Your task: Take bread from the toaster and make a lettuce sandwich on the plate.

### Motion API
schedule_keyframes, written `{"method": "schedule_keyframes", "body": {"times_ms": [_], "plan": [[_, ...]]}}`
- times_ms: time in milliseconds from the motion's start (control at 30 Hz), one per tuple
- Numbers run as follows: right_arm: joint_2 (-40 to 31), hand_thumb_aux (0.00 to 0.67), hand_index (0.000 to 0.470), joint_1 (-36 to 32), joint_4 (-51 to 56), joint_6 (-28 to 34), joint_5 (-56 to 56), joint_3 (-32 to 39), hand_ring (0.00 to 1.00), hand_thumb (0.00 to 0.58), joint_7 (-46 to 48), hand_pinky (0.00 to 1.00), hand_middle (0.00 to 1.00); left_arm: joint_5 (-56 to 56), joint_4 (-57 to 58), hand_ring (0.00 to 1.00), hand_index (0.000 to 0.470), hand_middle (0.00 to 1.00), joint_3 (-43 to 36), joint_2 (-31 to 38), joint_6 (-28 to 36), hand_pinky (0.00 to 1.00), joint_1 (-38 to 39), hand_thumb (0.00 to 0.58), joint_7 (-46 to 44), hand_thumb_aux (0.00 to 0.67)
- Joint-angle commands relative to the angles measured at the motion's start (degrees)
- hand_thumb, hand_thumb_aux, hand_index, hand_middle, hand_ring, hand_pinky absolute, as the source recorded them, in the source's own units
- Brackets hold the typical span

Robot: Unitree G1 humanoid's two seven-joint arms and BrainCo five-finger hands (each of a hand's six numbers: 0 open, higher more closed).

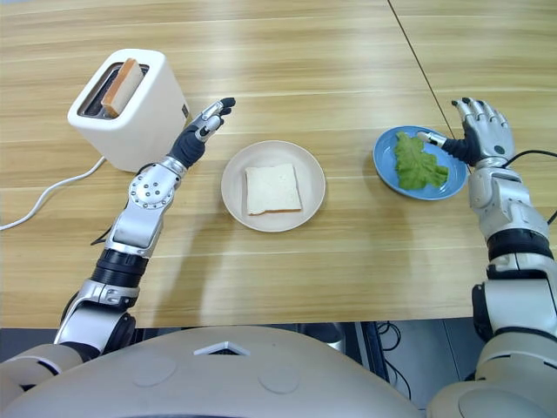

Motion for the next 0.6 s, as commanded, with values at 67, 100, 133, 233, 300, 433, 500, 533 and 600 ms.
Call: {"method": "schedule_keyframes", "body": {"times_ms": [67, 100, 133, 233, 300, 433, 500, 533, 600], "plan": [[2.6, 0.0, 0.0, -2.4, 10.1, 2.2, -3.3, 6.8, 0.0, 0.0, -2.6, 0.0, 0.0, 0.4, 1.7, 0.0, 0.0, 0.0, -1.0, -0.6, 0.8, 0.0, 0.4, 0.0, -1.3, 0.0], [3.3, 0.0, 0.0, -2.5, 11.3, 2.6, -3.6, 7.8, 0.0, 0.0, -2.6, 0.0, 0.0, 0.6, 2.1, 0.0, 0.0, 0.0, -0.9, -0.6, 0.8, 0.0, 0.3, 0.0, -1.2, 0.0], [3.8, 0.0, 0.0, -2.5, 12.2, 3.0, -3.8, 8.8, 0.0, 0.0, -2.5, 0.0, 0.0, 0.7, 2.4, 0.0, 0.0, 0.0, -0.7, -0.6, 0.9, 0.0, 0.1, 0.0, -1.1, 0.0], [4.9, 0.0, 0.0, -2.2, 13.5, 3.5, -3.5, 10.5, 0.0, 0.0, -3.2, 0.0, 0.0, 0.7, 3.2, 0.0, 0.0, 0.0, -0.4, -0.6, 0.8, 0.0, -0.3, 0.0, -1.2, 0.0], [5.4, 0.0, 0.0, -2.2, 13.7, 3.7, -3.1, 11.4, 0.0, 0.0, -3.6, 0.0, 0.0, 0.8, 3.7, 0.0, 0.0, 0.0, -0.5, -0.6, 0.7, 0.0, -0.4, 0.0, -1.3, 0.0], [5.4, 0.378, 0.26, -2.0, 13.5, 3.4, -2.1, 11.8, 0.0, 0.47, -4.8, 0.0, 0.0, 0.9, 3.8, 0.0, 0.0, 0.0, -0.5, -0.7, 0.9, 0.0, -0.4, 0.0, -1.4, 0.0], [5.1, 0.67, 0.46, -2.2, 13.3, 3.2, -1.4, 11.8, 0.0, 0.58, -5.5, 0.0, 0.0, 0.9, 4.0, 0.0, 0.0, 0.0, -0.5, -0.7, 0.9, 0.0, -0.3, 0.0, -1.4, 0.0], [4.9, 0.67, 0.46, -2.4, 13.1, 3.2, -1.3, 11.9, 0.0, 0.58, -5.7, 0.0, 0.0, 0.9, 4.0, 0.0, 0.0, 0.0, -0.5, -0.7, 0.9, 0.0, -0.3, 0.0, -1.3, 0.0], [4.7, 0.67, 0.46, -2.7, 12.9, 3.0, -1.0, 12.2, 0.0, 0.58, -5.9, 0.0, 0.0, 0.9, 4.1, 0.0, 0.0, 0.0, -0.4, -0.8, 1.0, 0.0, -0.3, 0.0, -1.3, 0.0]]}}
